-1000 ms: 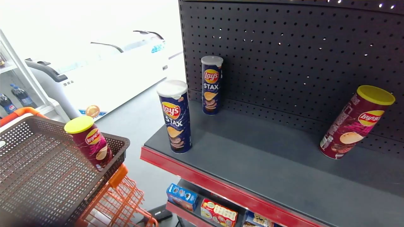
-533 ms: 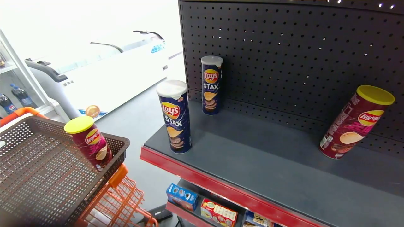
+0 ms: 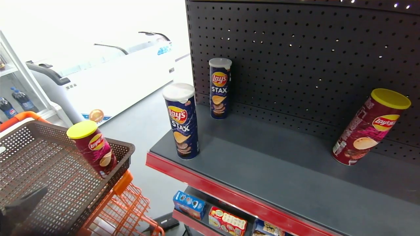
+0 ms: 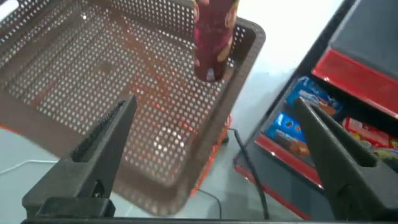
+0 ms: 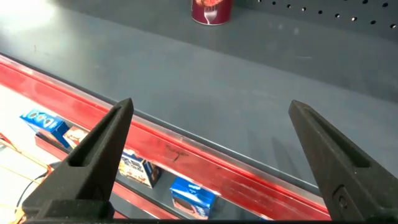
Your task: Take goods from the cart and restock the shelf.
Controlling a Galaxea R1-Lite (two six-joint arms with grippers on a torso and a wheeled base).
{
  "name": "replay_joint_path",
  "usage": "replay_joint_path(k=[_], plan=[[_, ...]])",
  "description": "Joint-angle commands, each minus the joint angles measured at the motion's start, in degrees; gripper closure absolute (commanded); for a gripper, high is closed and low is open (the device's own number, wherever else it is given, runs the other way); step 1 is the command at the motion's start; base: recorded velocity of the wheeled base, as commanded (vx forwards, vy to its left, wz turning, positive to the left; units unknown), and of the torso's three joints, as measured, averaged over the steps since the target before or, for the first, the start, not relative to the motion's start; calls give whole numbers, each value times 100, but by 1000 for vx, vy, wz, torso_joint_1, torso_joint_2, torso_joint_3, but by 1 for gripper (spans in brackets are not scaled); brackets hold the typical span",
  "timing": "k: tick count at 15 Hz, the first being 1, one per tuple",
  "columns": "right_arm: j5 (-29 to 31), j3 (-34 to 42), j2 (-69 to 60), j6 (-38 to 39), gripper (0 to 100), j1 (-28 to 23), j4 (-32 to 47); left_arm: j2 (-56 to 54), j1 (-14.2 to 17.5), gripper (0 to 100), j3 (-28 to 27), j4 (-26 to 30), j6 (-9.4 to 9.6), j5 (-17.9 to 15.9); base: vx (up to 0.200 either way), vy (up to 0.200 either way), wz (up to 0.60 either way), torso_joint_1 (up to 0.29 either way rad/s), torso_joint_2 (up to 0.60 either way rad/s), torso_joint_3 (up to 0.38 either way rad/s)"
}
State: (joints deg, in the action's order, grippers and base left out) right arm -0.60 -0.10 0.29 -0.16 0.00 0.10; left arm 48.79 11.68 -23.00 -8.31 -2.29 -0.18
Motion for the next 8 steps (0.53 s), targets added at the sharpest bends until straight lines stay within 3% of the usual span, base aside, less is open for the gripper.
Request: replay_joint_path(k=[1, 3, 5, 6, 8], plan=[[-2, 1, 6, -2, 0, 9, -1, 1731, 300, 0, -46, -1199, 220, -175, 0, 0, 0, 0, 0, 0], [7, 1, 6, -2, 0, 0, -1, 2478, 291, 0, -11, -2078, 396, -184, 0, 0, 0, 0, 0, 0], [-2, 1, 6, -2, 0, 0, -1, 3163, 186, 0, -11, -2965, 414, -245, 0, 0, 0, 0, 0, 0], [-2, 1, 6, -2, 0, 0, -1, 3163, 186, 0, -11, -2965, 414, -245, 0, 0, 0, 0, 0, 0], [7, 1, 6, -2, 0, 0, -1, 3989, 186, 0, -2, -3976, 642, -623, 0, 0, 0, 0, 0, 0]])
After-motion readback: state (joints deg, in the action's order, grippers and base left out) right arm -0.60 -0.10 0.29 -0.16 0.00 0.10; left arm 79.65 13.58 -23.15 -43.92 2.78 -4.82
